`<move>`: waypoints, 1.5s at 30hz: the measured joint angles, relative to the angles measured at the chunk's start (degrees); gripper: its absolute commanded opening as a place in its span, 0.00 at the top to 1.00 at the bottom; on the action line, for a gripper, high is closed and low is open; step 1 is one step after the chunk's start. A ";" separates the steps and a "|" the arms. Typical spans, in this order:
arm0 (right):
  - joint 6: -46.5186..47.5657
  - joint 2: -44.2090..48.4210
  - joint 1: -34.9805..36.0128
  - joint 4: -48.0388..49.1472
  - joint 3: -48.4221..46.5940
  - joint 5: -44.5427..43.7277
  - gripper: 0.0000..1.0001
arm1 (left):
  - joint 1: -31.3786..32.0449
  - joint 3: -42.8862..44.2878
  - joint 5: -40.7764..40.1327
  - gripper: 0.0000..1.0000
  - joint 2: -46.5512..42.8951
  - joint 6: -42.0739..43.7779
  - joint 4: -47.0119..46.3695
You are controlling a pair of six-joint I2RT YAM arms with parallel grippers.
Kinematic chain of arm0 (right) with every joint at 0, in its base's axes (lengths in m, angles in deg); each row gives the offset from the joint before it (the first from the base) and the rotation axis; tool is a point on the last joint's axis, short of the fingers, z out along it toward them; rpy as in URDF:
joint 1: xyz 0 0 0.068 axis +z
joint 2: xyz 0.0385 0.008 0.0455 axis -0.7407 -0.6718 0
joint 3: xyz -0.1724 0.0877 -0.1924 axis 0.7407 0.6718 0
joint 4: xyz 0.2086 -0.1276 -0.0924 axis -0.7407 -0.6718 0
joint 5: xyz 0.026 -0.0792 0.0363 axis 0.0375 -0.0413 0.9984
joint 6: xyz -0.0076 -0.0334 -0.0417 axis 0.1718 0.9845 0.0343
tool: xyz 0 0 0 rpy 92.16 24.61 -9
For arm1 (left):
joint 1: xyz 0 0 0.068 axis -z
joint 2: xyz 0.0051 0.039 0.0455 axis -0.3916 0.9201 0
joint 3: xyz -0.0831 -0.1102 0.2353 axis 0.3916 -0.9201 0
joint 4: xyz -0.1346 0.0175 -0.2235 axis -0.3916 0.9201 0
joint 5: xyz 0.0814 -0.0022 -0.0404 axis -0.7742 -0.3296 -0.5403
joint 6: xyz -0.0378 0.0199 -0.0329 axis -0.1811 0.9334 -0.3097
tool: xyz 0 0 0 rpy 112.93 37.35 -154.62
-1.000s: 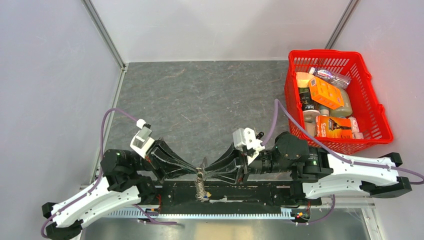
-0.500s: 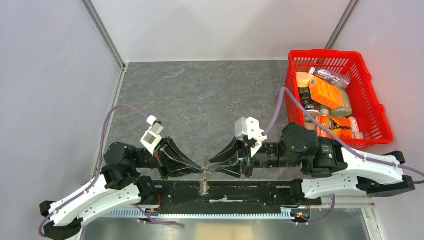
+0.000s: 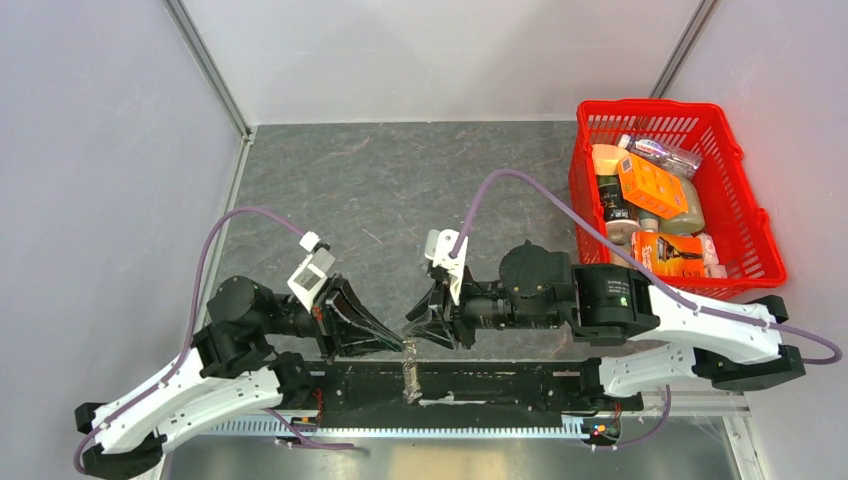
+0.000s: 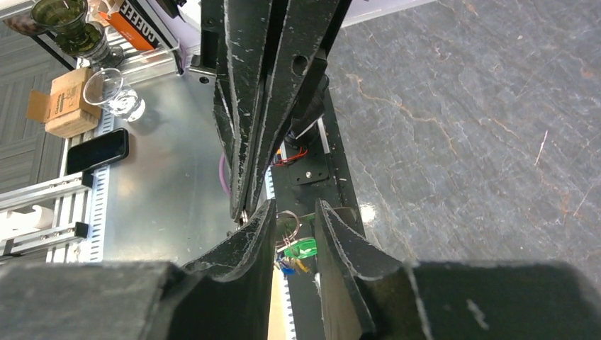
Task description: Put the keys on the keyring
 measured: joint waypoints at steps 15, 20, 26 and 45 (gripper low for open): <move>-4.57 0.72 -1.03 -1.14 -0.26 4.83 0.66 | 0.00 0.81 1.25 0.98 0.00 1.57 3.85; -5.20 0.70 -1.09 -0.74 -0.26 6.91 0.66 | 0.00 0.81 1.27 0.98 0.00 1.55 3.80; -5.38 0.59 -1.11 -0.72 -0.26 8.87 0.66 | 0.00 0.81 1.27 0.98 0.00 1.57 3.65; -5.22 -0.37 -1.25 -0.28 -0.26 10.54 0.95 | -0.02 0.79 1.81 0.98 0.00 1.51 0.83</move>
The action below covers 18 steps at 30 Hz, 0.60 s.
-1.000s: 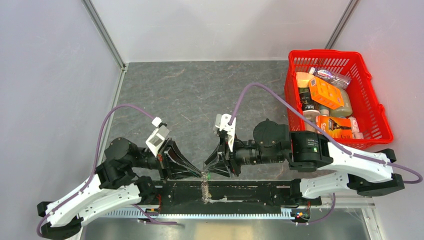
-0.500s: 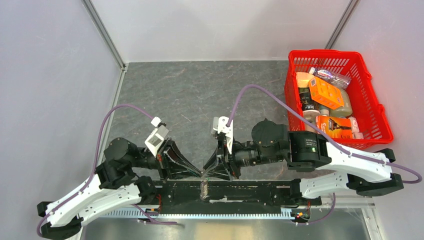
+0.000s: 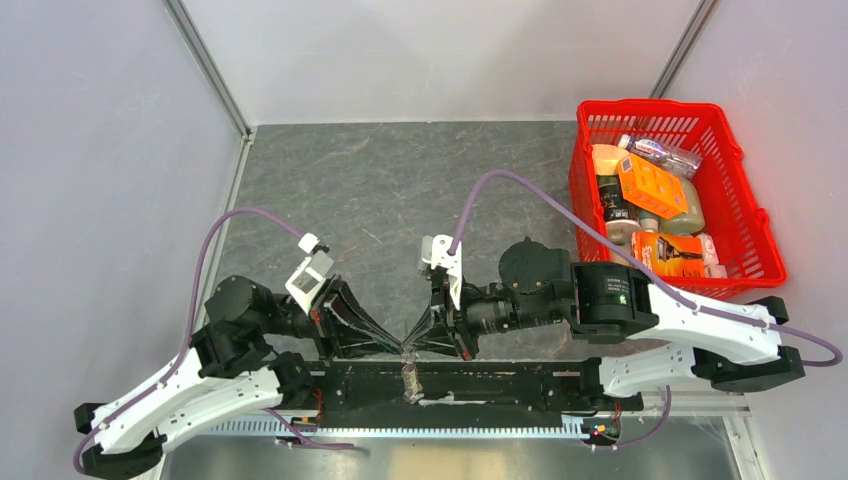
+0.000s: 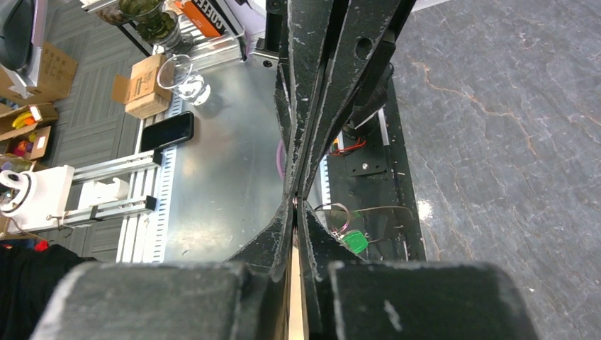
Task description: Put the keys on the keyring
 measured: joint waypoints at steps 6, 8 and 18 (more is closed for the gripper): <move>0.04 0.00 0.00 0.15 0.02 0.85 1.00 | 0.00 0.00 0.66 0.98 0.24 -0.04 -0.57; 0.04 0.04 0.00 0.44 0.11 1.05 1.00 | 0.02 -0.17 1.11 0.93 0.37 -0.37 -1.40; 0.50 5.55 0.00 6.19 8.52 -0.22 1.00 | 0.02 -4.94 1.95 0.53 -1.20 -4.96 -11.91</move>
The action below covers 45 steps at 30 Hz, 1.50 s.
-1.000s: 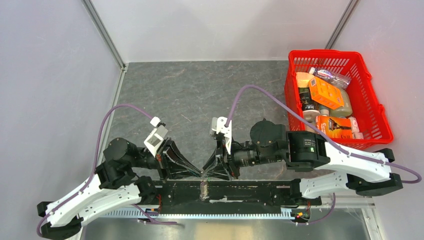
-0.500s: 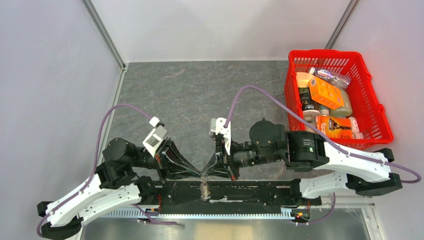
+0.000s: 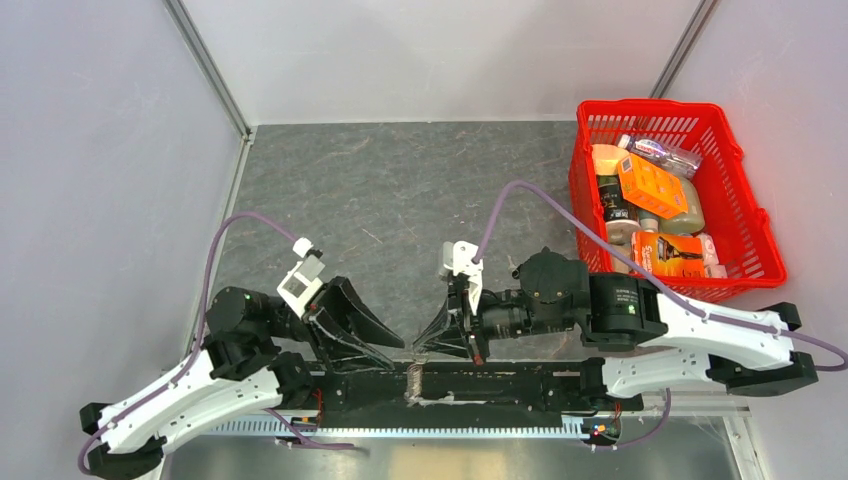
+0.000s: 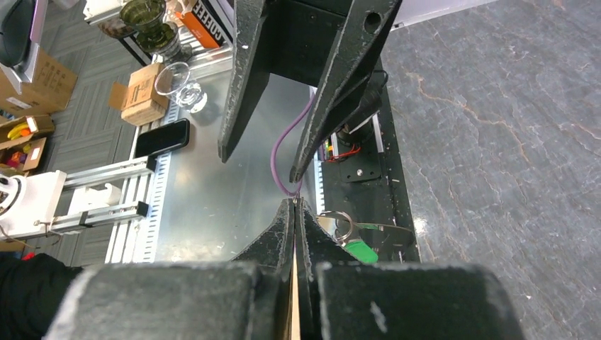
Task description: Put the keys on the keyring
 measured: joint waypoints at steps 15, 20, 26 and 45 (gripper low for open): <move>0.44 10.82 0.00 19.23 13.77 -0.24 1.00 | 0.00 -6.40 -8.39 0.60 -2.67 -4.07 -11.89; 0.37 10.97 0.00 27.04 17.03 -0.55 1.00 | -0.02 -8.68 -11.89 0.62 -2.75 -4.48 -14.80; 0.39 10.80 0.00 32.94 19.76 -2.10 1.00 | 0.00 -9.22 -13.29 0.62 -2.58 -5.07 -17.73; -0.28 9.53 0.00 48.83 26.01 -9.55 1.00 | 0.00 -10.01 -14.80 0.64 -3.37 -5.73 -21.84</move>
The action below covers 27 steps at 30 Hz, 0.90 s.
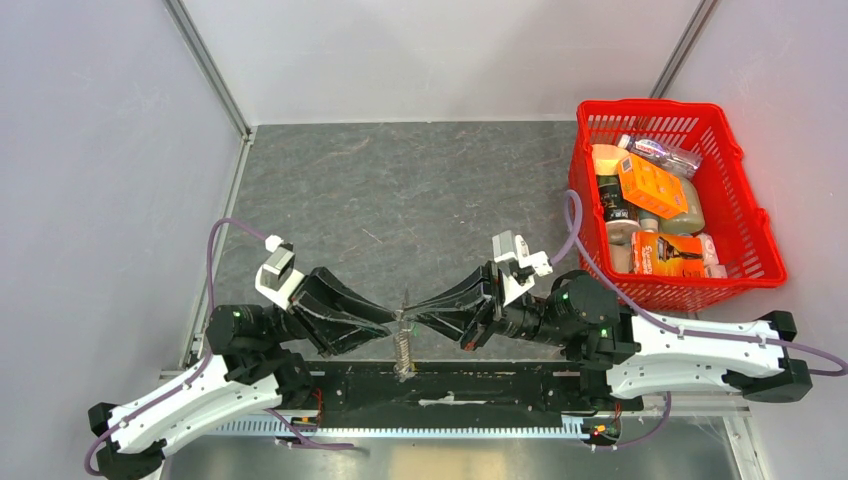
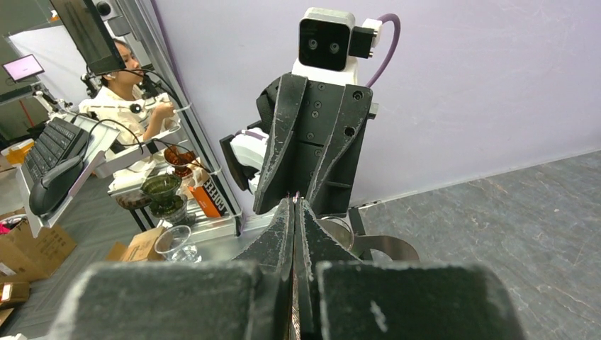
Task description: Put the keys on the keyring
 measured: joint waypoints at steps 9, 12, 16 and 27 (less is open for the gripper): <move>-0.20 -0.85 0.00 2.16 0.00 0.02 1.00 | 0.00 0.00 -0.48 0.68 0.04 0.00 -0.76; -0.26 -1.07 0.00 3.06 0.00 0.04 1.00 | 0.00 0.00 -0.81 0.69 0.26 0.00 -1.44; -0.66 -1.49 0.00 4.04 0.00 0.09 1.00 | 0.00 0.00 -1.31 0.69 0.76 0.00 -1.73; -1.29 -1.64 0.00 4.50 0.17 0.09 1.00 | -0.02 -0.22 -1.88 0.70 0.42 0.00 -1.92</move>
